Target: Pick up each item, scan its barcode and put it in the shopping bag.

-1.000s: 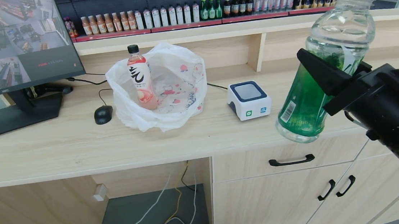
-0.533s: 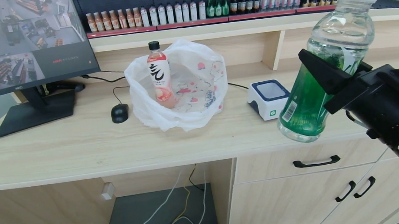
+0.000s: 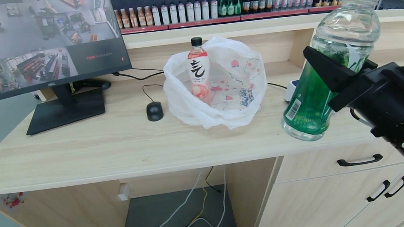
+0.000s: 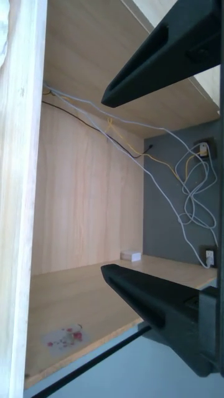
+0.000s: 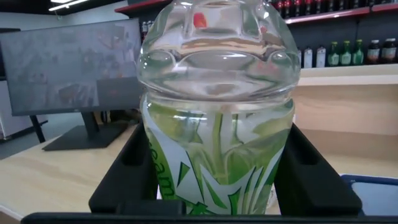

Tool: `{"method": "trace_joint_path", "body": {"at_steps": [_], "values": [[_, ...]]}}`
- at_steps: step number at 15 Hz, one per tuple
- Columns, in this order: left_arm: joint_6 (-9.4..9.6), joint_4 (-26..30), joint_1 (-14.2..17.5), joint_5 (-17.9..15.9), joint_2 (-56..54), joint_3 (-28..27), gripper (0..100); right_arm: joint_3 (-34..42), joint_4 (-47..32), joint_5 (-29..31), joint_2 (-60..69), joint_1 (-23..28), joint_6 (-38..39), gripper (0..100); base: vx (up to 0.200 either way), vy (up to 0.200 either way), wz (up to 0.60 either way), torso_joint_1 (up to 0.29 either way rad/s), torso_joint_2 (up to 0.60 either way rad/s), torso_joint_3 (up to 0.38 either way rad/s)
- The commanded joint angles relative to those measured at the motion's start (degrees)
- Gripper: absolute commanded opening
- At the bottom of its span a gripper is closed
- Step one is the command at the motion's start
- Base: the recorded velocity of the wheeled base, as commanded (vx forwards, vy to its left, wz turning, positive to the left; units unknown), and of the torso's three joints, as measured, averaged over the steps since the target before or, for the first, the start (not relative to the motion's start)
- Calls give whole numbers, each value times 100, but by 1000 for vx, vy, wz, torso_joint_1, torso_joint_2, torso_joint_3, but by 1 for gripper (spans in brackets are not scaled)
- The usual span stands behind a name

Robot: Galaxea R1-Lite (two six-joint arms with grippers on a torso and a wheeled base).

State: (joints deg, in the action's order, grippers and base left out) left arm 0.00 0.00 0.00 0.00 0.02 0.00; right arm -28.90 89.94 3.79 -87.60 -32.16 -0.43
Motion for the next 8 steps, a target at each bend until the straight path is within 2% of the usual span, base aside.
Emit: {"method": "trace_joint_path", "body": {"at_steps": [1, 8], "values": [[18, 0, 0, 0, -2, 0, 100, -362, 6, -1, -310, 122, -10, 0, 0, 0, 0, 0, 0, 0], [18, 0, 0, 0, -2, 0, 100, -1961, 6, -186, -1593, 298, -239, 0, 0, 0, 0, 0, 0, 0]]}}
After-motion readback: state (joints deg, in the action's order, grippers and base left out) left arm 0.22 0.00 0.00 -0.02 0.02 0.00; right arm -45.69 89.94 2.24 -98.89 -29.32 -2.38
